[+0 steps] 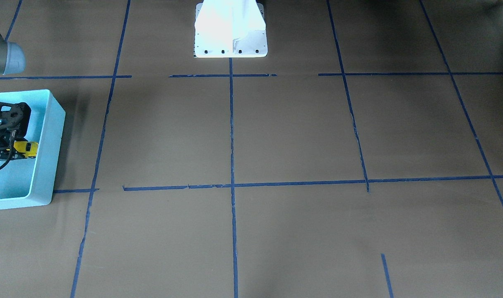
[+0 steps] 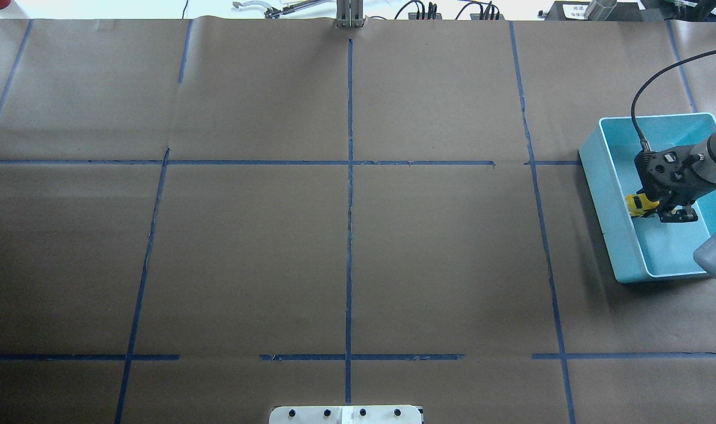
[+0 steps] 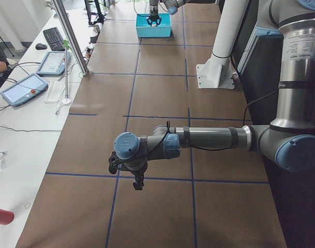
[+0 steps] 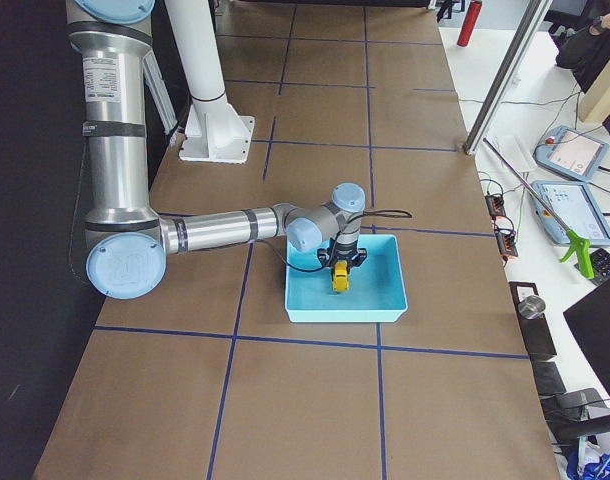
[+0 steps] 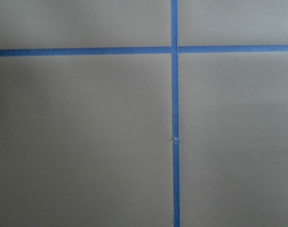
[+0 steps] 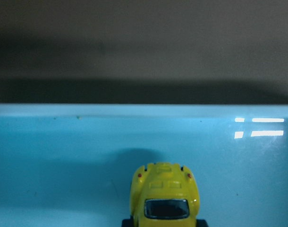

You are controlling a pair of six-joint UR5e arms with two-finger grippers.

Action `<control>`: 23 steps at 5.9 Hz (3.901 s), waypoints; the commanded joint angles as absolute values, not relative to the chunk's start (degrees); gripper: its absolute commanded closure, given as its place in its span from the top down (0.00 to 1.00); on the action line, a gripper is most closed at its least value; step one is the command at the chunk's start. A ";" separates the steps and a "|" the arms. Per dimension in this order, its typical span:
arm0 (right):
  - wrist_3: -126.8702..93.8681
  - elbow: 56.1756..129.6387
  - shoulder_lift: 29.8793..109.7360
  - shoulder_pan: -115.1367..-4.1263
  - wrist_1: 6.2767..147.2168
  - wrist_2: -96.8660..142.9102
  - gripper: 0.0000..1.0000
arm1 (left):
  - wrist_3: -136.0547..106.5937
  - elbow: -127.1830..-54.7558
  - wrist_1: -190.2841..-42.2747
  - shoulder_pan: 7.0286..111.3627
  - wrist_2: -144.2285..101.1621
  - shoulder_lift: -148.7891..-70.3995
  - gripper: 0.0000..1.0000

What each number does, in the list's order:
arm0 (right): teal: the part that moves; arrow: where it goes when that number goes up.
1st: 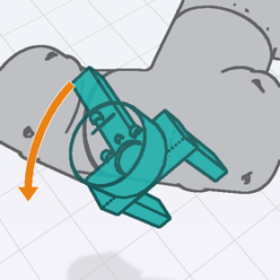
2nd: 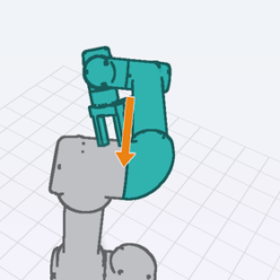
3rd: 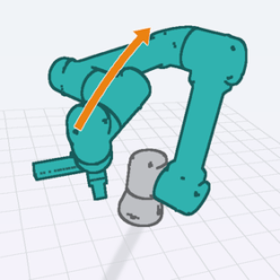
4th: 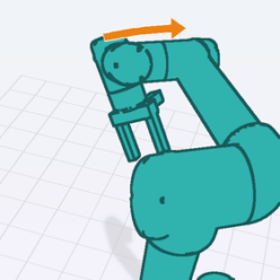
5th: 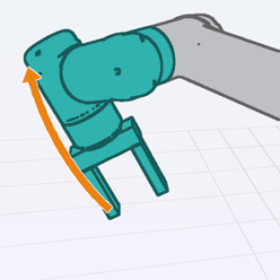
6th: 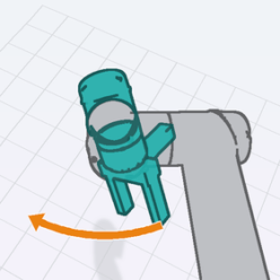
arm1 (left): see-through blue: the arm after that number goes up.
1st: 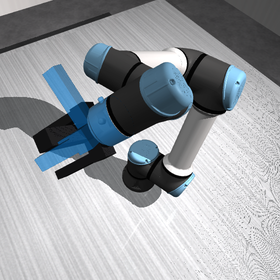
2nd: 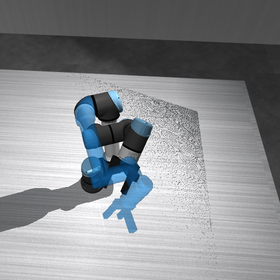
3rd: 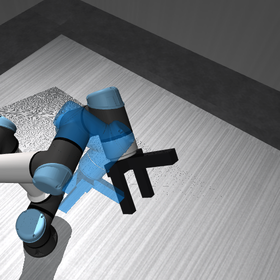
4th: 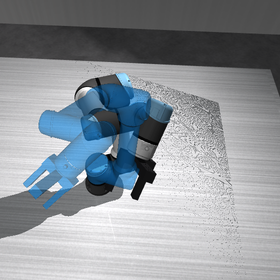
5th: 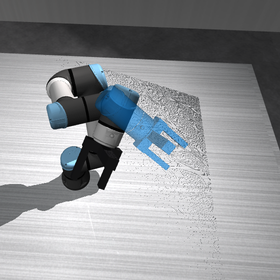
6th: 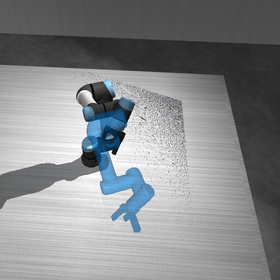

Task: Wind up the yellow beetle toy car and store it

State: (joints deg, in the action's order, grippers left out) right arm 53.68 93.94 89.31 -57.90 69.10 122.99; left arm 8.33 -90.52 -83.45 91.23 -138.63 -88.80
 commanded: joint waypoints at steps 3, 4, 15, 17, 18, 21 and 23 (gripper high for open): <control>53.88 94.57 89.47 -58.18 68.99 123.57 1.00 | 8.53 -87.19 -82.97 91.23 -138.69 -92.02 1.00; 53.88 95.35 89.21 -61.23 69.78 125.75 1.00 | 8.53 -87.10 -82.97 91.23 -138.69 -91.93 1.00; 15.98 94.66 94.40 -95.71 97.47 136.58 1.00 | 8.17 -88.15 -83.50 91.23 -138.96 -91.41 1.00; 9.50 95.10 93.43 -94.67 97.38 132.49 1.00 | 8.17 -87.98 -83.41 91.23 -138.34 -91.32 1.00; 6.53 95.18 92.47 -93.35 97.38 131.06 1.00 | 8.26 -87.80 -83.50 91.23 -138.34 -91.32 1.00; 6.25 97.11 94.55 -91.50 92.24 131.74 1.00 | 8.52 -88.07 -83.50 91.23 -135.09 -91.76 1.00; 6.06 98.34 96.32 -91.49 91.67 131.75 1.00 | 8.70 -88.06 -83.50 91.23 -135.09 -91.76 1.00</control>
State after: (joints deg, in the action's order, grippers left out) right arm 6.15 97.78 95.32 -91.54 92.10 131.72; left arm 8.68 -87.99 -83.50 91.23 -135.13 -91.71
